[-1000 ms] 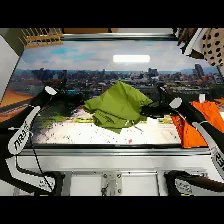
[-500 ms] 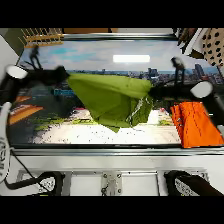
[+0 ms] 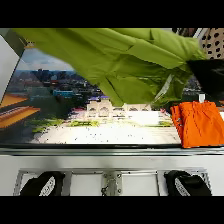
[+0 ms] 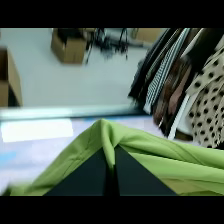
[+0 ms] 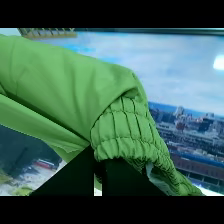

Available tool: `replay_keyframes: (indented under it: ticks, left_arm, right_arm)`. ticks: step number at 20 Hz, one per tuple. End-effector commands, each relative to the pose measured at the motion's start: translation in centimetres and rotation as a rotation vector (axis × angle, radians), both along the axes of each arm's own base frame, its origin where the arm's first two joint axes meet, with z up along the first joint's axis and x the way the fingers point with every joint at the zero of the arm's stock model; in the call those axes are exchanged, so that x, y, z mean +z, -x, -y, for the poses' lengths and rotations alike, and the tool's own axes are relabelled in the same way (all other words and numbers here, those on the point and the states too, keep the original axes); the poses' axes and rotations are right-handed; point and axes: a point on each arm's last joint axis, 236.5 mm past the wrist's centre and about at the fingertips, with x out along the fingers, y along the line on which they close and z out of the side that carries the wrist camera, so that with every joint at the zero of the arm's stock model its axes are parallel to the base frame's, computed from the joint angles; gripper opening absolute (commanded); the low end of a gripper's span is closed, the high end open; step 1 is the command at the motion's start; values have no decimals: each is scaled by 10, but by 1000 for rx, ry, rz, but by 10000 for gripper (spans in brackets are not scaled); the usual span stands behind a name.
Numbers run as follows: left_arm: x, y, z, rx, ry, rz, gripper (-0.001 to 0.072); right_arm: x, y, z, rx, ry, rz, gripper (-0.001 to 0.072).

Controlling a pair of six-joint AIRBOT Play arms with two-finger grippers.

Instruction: Fold the clothes and pants, and hang the long-sleeved shirts on hangers.

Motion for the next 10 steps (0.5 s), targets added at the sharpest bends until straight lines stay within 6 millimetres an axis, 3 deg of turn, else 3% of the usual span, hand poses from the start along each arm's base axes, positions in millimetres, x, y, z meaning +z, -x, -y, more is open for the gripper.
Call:
replay_keyframes:
  ticks: [1,4,6,8,10]
  left_arm:
    - [59,84,7,18,-2,212,5]
    - [88,115,3,48,29,335,5]
    - [91,108,-1,59,44,344,5]
    - [79,77,-5,57,58,280,6]
    - [51,20,-11,55,71,167,5]
  right_arm:
    - [39,54,0,-1,-60,110,33]
    - [50,78,-9,39,-128,125,33]
    - [46,85,-21,87,-186,64,32]
    - [22,80,-34,124,-244,-95,32]
    - [-24,64,-42,147,-219,-311,32]
